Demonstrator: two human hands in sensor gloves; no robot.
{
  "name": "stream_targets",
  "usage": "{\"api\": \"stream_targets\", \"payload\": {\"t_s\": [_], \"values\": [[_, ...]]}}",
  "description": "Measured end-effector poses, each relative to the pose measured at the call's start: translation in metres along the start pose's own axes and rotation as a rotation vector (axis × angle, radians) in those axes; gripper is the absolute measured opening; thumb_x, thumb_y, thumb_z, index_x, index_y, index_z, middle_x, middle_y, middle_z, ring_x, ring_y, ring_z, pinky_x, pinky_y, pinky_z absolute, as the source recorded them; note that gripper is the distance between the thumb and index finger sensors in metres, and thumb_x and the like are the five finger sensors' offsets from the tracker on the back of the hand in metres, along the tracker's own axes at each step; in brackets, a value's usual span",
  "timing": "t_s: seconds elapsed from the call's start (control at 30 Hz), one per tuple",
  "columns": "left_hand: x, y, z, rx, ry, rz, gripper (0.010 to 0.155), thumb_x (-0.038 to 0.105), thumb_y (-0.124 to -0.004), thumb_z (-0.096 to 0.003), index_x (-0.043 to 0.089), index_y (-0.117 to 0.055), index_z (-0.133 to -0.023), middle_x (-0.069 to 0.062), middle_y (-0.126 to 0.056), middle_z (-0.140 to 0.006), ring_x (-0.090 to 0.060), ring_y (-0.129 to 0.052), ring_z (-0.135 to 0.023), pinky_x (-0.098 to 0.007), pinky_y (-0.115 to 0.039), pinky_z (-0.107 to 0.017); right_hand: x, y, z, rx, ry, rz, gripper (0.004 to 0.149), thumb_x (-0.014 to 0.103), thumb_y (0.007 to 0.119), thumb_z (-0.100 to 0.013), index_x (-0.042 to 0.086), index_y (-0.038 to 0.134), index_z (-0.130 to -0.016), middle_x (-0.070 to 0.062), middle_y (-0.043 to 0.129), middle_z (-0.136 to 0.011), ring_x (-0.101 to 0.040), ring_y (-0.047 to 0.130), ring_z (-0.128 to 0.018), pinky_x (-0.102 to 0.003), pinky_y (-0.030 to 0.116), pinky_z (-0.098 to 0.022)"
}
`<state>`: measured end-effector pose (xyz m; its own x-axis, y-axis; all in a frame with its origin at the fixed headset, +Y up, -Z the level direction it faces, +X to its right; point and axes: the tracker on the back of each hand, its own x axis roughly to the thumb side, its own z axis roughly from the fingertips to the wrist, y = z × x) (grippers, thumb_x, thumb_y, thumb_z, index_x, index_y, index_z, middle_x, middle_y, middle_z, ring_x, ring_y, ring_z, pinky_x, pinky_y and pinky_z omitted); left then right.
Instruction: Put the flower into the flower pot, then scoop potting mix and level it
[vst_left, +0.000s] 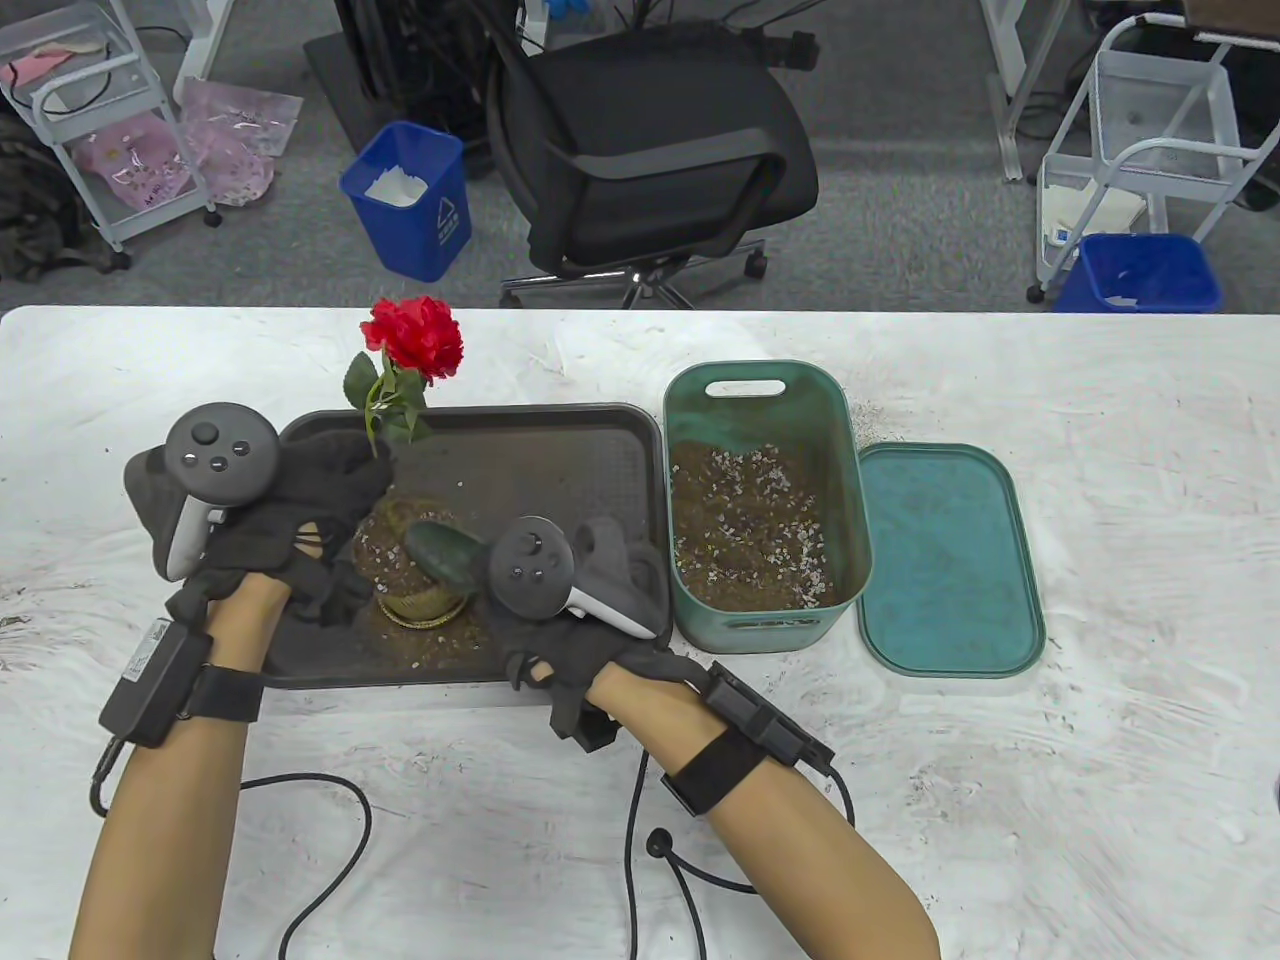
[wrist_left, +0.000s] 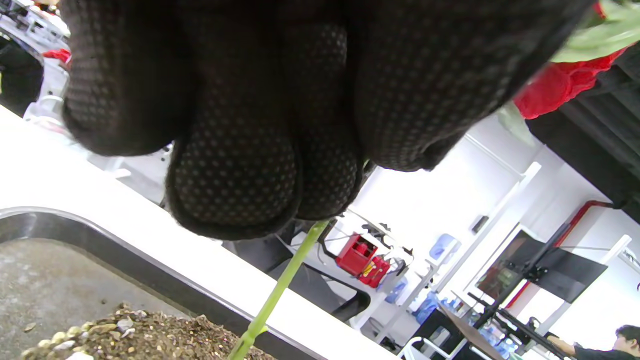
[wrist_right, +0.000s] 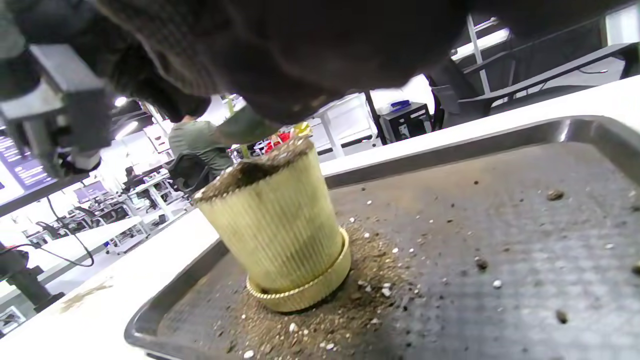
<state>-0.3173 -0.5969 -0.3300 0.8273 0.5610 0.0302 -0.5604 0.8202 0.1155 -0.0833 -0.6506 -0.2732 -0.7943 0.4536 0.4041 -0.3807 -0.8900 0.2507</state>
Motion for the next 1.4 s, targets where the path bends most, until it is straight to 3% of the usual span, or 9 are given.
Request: {"api": "stream_targets", "payload": {"t_s": [0.13, 0.23, 0.4, 0.57, 0.7, 0.9, 1.17, 1.33, 1.4], "values": [[0.005, -0.001, 0.000, 0.000, -0.014, -0.024, 0.041, 0.042, -0.099, -0.0321, 0.024, -0.103, -0.069, 0.003, -0.112, -0.056, -0.022, -0.120, -0.034, -0.038, -0.100, -0.033, 0.003, 0.009, -0.005, 0.044, 0.018, 0.066, 0.045, 0.034, 0.072, -0.043, 0.021, 0.065, -0.087, -0.001, 0.095, -0.039, -0.012, 0.091, -0.003, -0.034, 0.083, 0.007], [0.006, -0.001, -0.002, -0.003, -0.014, -0.033, 0.041, 0.042, -0.100, -0.0319, 0.024, -0.103, -0.069, 0.003, -0.112, -0.056, -0.022, -0.120, -0.034, -0.038, -0.100, -0.032, 0.006, 0.011, -0.009, 0.112, 0.079, -0.001, 0.045, 0.032, 0.072, -0.044, 0.020, 0.065, -0.087, -0.003, 0.094, -0.039, -0.015, 0.090, -0.003, -0.037, 0.082, 0.007], [0.007, -0.003, -0.006, -0.012, -0.013, -0.034, 0.041, 0.042, -0.100, -0.0319, 0.023, -0.103, -0.068, 0.002, -0.112, -0.056, -0.022, -0.120, -0.033, -0.038, -0.101, -0.031, 0.017, 0.002, 0.001, -0.025, -0.033, 0.021, 0.046, 0.034, 0.073, -0.043, 0.020, 0.067, -0.086, -0.001, 0.095, -0.038, -0.011, 0.090, -0.002, -0.033, 0.083, 0.008], [0.008, -0.004, -0.010, -0.020, 0.009, -0.025, 0.041, 0.042, -0.100, -0.0315, 0.023, -0.104, -0.068, 0.002, -0.112, -0.055, -0.022, -0.121, -0.032, -0.038, -0.101, -0.030, 0.041, 0.006, -0.020, -0.022, -0.044, 0.135, 0.046, 0.034, 0.072, -0.044, 0.021, 0.065, -0.087, -0.001, 0.095, -0.040, -0.011, 0.091, -0.004, -0.033, 0.084, 0.006], [0.008, -0.005, -0.011, -0.023, 0.010, -0.017, 0.041, 0.042, -0.100, -0.0315, 0.023, -0.104, -0.068, 0.002, -0.112, -0.055, -0.022, -0.121, -0.032, -0.038, -0.101, -0.030, 0.047, 0.019, -0.034, 0.059, 0.018, 0.217, 0.046, 0.034, 0.071, -0.045, 0.021, 0.063, -0.088, -0.002, 0.095, -0.041, -0.011, 0.091, -0.004, -0.032, 0.085, 0.007], [0.010, -0.010, -0.015, -0.027, -0.008, -0.007, 0.041, 0.042, -0.100, -0.0313, 0.023, -0.104, -0.068, 0.001, -0.112, -0.055, -0.022, -0.121, -0.032, -0.038, -0.101, -0.030, 0.047, 0.023, -0.044, 0.163, 0.154, 0.141, 0.045, 0.033, 0.070, -0.044, 0.021, 0.061, -0.087, -0.001, 0.093, -0.036, -0.013, 0.090, 0.000, -0.034, 0.082, 0.010], [0.010, -0.011, -0.015, -0.022, -0.006, 0.008, 0.041, 0.042, -0.100, -0.0317, 0.023, -0.104, -0.068, 0.002, -0.112, -0.055, -0.022, -0.120, -0.032, -0.038, -0.101, -0.031, 0.048, 0.024, -0.040, 0.134, 0.124, 0.184, 0.045, 0.034, 0.070, -0.045, 0.023, 0.060, -0.088, 0.000, 0.093, -0.038, -0.013, 0.091, -0.002, -0.034, 0.084, 0.008], [0.007, -0.005, -0.012, -0.024, 0.003, -0.014, 0.041, 0.043, -0.100, -0.0318, 0.023, -0.104, -0.068, 0.002, -0.112, -0.054, -0.022, -0.120, -0.032, -0.038, -0.101, -0.030, 0.047, 0.017, -0.028, -0.055, 0.004, 0.147, 0.047, 0.035, 0.071, -0.044, 0.019, 0.062, -0.087, 0.000, 0.094, -0.038, -0.011, 0.091, -0.002, -0.033, 0.084, 0.008], [0.005, -0.004, -0.012, -0.038, 0.014, 0.008, 0.041, 0.042, -0.100, -0.0316, 0.023, -0.104, -0.068, 0.002, -0.112, -0.055, -0.022, -0.120, -0.032, -0.039, -0.100, -0.031, 0.049, 0.017, -0.028, -0.014, -0.014, 0.149, 0.046, 0.035, 0.071, -0.044, 0.020, 0.062, -0.087, 0.000, 0.095, -0.038, -0.011, 0.091, -0.002, -0.033, 0.084, 0.008]]}}
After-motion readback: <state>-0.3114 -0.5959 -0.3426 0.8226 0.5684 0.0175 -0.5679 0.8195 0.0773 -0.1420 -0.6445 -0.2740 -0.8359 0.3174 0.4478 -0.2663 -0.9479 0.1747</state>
